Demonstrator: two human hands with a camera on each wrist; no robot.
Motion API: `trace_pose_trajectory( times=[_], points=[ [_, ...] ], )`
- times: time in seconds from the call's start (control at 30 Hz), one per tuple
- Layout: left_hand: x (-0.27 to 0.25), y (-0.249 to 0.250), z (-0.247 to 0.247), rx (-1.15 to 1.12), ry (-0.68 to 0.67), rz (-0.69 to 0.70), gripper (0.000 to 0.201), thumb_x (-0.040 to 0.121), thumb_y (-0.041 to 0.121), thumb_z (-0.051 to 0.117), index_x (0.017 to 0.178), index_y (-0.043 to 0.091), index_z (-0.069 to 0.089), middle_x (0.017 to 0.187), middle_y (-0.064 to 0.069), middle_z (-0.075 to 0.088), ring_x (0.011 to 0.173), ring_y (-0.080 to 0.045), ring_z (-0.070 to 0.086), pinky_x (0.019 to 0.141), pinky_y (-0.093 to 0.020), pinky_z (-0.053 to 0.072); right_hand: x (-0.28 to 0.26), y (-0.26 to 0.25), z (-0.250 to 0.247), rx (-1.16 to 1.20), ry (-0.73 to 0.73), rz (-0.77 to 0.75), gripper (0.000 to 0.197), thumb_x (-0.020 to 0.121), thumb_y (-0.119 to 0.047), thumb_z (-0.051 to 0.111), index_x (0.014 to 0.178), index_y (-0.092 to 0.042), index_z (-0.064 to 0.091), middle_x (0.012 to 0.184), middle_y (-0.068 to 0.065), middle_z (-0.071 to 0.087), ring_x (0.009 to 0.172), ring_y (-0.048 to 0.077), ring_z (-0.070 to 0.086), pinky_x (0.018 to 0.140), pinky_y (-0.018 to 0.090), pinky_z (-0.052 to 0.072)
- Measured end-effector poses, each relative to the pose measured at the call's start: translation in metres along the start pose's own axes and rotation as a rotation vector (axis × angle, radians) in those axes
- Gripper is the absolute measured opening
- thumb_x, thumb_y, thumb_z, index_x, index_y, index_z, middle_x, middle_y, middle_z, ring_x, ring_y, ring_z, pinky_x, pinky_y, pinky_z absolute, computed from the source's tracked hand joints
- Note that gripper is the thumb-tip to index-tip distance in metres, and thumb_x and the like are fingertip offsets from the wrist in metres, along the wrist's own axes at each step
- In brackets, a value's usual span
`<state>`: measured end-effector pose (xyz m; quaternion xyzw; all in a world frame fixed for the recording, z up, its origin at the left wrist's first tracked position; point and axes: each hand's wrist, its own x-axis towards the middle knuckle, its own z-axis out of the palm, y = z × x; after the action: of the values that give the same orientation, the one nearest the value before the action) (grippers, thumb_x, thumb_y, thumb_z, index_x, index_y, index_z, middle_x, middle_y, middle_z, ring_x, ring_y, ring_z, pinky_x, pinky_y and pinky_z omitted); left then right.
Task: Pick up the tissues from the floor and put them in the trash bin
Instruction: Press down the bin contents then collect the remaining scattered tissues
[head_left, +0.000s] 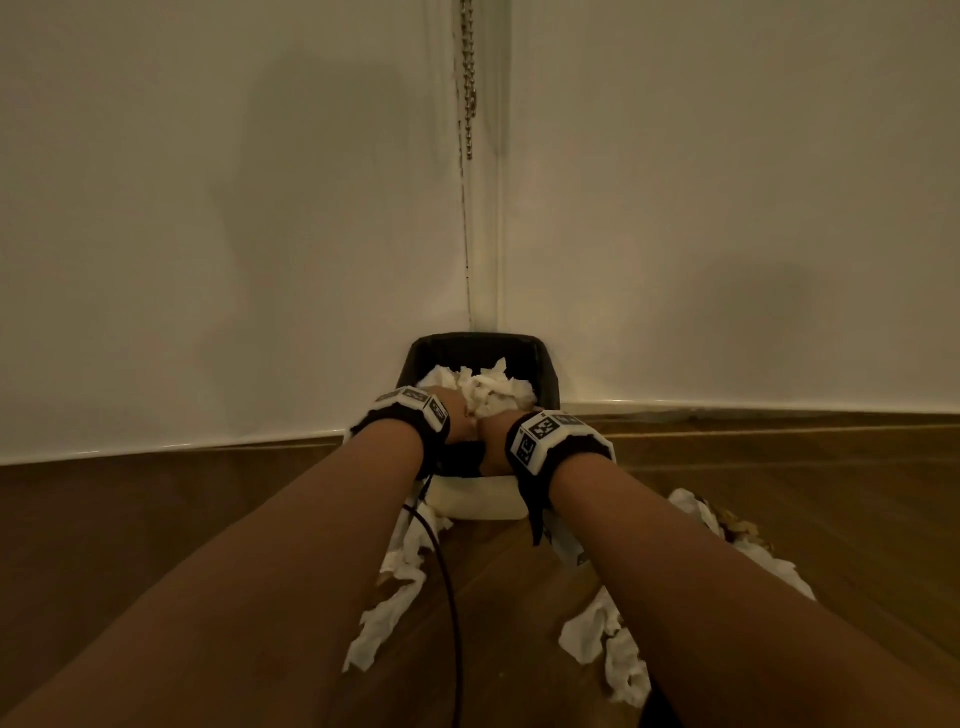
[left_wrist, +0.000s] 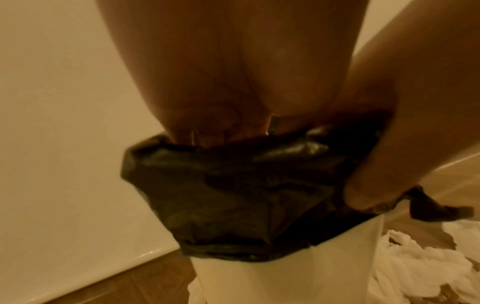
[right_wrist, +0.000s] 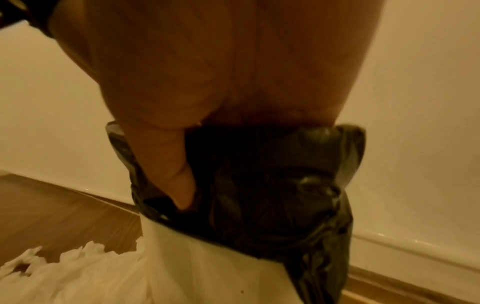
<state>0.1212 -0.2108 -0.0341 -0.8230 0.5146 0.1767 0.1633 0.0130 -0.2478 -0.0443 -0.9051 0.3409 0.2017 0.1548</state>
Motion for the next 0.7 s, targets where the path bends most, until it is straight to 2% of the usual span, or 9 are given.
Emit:
trace_pose_trajectory(
  times=[0.07, 0.2, 0.27, 0.33, 0.43, 0.5, 0.57, 0.63, 0.7],
  points=[
    [-0.014, -0.006, -0.009, -0.05, 0.074, 0.029, 0.049, 0.097, 0.033, 0.04, 0.141, 0.012, 0.037, 0.142, -0.012, 0.042, 0.126, -0.029, 0.045, 0.101, -0.033, 0.037, -0.009, 0.0, -0.004, 0.001, 0.075, -0.008, 0.058, 0.086, -0.034, 0.061, 0.137, -0.017, 0.042, 0.141, 0.011, 0.045, 0.127, 0.032, 0.044, 0.104, 0.046, 0.038],
    [-0.047, -0.02, -0.02, -0.161, 0.201, 0.062, 0.037, 0.094, 0.032, 0.042, 0.126, 0.017, 0.056, 0.12, -0.008, 0.06, 0.104, -0.024, 0.058, 0.087, -0.032, 0.046, -0.032, -0.01, -0.021, 0.022, 0.103, -0.017, 0.065, 0.091, -0.037, 0.051, 0.147, -0.019, 0.024, 0.151, 0.005, 0.031, 0.136, 0.029, 0.033, 0.111, 0.048, 0.029],
    [-0.062, -0.027, -0.018, -0.175, 0.268, 0.04, 0.034, 0.094, 0.03, 0.042, 0.12, 0.017, 0.06, 0.116, -0.007, 0.062, 0.099, -0.023, 0.059, 0.083, -0.032, 0.048, -0.044, -0.019, -0.033, 0.028, 0.166, -0.005, 0.059, 0.093, -0.034, 0.049, 0.146, -0.017, 0.027, 0.148, 0.007, 0.034, 0.135, 0.029, 0.035, 0.109, 0.048, 0.033],
    [-0.079, -0.033, -0.013, -0.201, 0.346, 0.003, 0.032, 0.095, 0.03, 0.038, 0.112, 0.016, 0.061, 0.109, -0.007, 0.063, 0.09, -0.023, 0.058, 0.074, -0.03, 0.046, -0.057, -0.032, -0.04, 0.037, 0.208, -0.004, 0.056, 0.094, -0.033, 0.048, 0.144, -0.016, 0.031, 0.146, 0.01, 0.037, 0.132, 0.031, 0.038, 0.108, 0.048, 0.035],
    [-0.099, -0.046, 0.003, -0.257, 0.417, -0.082, 0.027, 0.095, 0.033, 0.037, 0.085, 0.016, 0.056, 0.093, -0.008, 0.063, 0.071, -0.02, 0.052, 0.063, -0.028, 0.04, -0.072, -0.052, -0.037, 0.008, 0.27, -0.006, 0.045, 0.095, -0.03, 0.045, 0.138, -0.016, 0.042, 0.143, 0.015, 0.039, 0.13, 0.035, 0.038, 0.107, 0.049, 0.035],
    [-0.111, -0.057, 0.016, -0.295, 0.428, -0.129, 0.027, 0.095, 0.033, 0.038, 0.079, 0.016, 0.052, 0.087, -0.008, 0.061, 0.07, -0.022, 0.051, 0.064, -0.028, 0.041, -0.078, -0.064, -0.031, 0.028, 0.351, -0.071, 0.034, 0.097, -0.025, 0.04, 0.124, -0.013, 0.057, 0.133, 0.014, 0.051, 0.121, 0.032, 0.048, 0.103, 0.041, 0.039],
    [-0.123, -0.071, 0.032, -0.316, 0.425, -0.152, 0.029, 0.095, 0.032, 0.04, 0.087, 0.012, 0.059, 0.09, -0.009, 0.063, 0.077, -0.025, 0.056, 0.069, -0.03, 0.044, -0.084, -0.077, -0.024, 0.076, 0.397, -0.144, 0.031, 0.097, -0.024, 0.04, 0.108, -0.008, 0.064, 0.113, 0.012, 0.063, 0.103, 0.027, 0.058, 0.088, 0.032, 0.045],
    [-0.135, -0.09, 0.053, -0.339, 0.391, -0.174, 0.029, 0.095, 0.029, 0.041, 0.097, 0.011, 0.064, 0.098, -0.01, 0.065, 0.086, -0.027, 0.06, 0.076, -0.032, 0.047, -0.086, -0.092, -0.016, 0.11, 0.4, -0.198, 0.032, 0.096, -0.029, 0.043, 0.096, -0.006, 0.065, 0.095, 0.012, 0.065, 0.089, 0.026, 0.06, 0.077, 0.031, 0.047],
    [-0.145, -0.11, 0.077, -0.389, 0.323, -0.2, 0.025, 0.094, 0.026, 0.041, 0.103, 0.018, 0.064, 0.107, -0.007, 0.065, 0.095, -0.026, 0.06, 0.083, -0.034, 0.05, -0.085, -0.103, -0.007, 0.128, 0.364, -0.226, 0.036, 0.095, -0.035, 0.045, 0.087, -0.005, 0.064, 0.079, 0.009, 0.059, 0.079, 0.024, 0.059, 0.068, 0.029, 0.045]
  ],
)
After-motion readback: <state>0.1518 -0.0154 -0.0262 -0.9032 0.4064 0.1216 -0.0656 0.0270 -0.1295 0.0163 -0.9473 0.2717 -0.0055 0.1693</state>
